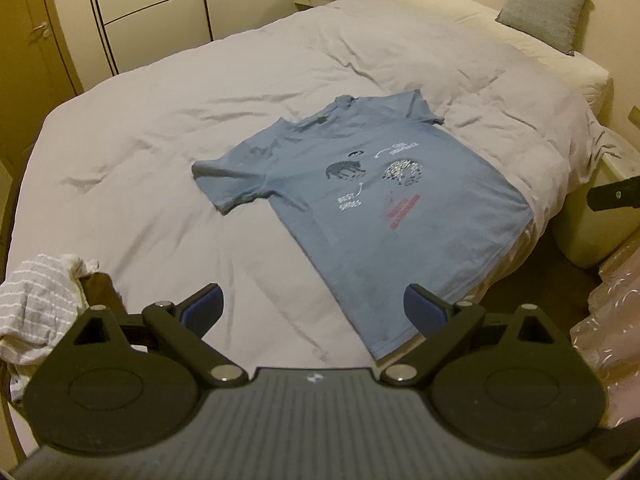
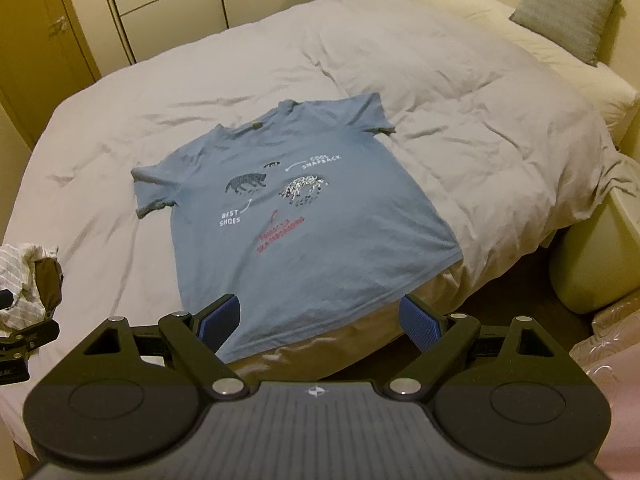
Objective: Fold clothes
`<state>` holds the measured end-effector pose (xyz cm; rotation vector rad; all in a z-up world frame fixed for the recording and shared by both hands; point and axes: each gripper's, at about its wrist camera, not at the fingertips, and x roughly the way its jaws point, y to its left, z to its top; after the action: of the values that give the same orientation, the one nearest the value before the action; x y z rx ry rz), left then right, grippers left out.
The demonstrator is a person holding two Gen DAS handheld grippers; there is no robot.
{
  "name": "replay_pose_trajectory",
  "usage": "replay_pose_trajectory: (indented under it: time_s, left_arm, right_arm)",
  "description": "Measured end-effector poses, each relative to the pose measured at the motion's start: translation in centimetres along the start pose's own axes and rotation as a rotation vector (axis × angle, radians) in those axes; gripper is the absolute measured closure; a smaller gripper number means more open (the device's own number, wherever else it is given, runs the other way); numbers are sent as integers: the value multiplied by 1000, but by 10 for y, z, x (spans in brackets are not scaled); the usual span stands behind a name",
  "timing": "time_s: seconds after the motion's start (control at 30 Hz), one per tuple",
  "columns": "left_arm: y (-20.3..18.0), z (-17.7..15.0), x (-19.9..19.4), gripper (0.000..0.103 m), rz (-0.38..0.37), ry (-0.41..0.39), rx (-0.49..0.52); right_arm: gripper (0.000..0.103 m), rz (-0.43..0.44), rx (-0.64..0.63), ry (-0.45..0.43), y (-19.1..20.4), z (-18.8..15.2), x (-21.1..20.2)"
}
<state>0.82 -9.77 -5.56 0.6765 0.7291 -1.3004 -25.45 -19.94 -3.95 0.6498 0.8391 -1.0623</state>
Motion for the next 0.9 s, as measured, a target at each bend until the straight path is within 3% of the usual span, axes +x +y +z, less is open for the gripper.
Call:
replay_pose_trajectory:
  time_s: [0.27, 0.57, 0.8, 0.9]
  left_arm:
    - [12, 9, 29, 7, 21, 42, -56]
    - [34, 49, 88, 7, 100, 109, -172]
    - [59, 93, 136, 1, 168, 120, -244]
    - [71, 103, 156, 1, 199, 121, -195]
  right_arm:
    - [14, 10, -53, 53, 10, 20, 36]
    - [14, 110, -162, 117, 22, 96, 134]
    - [14, 227, -329, 96, 48, 155, 194]
    - [15, 258, -461, 57, 75, 167, 209]
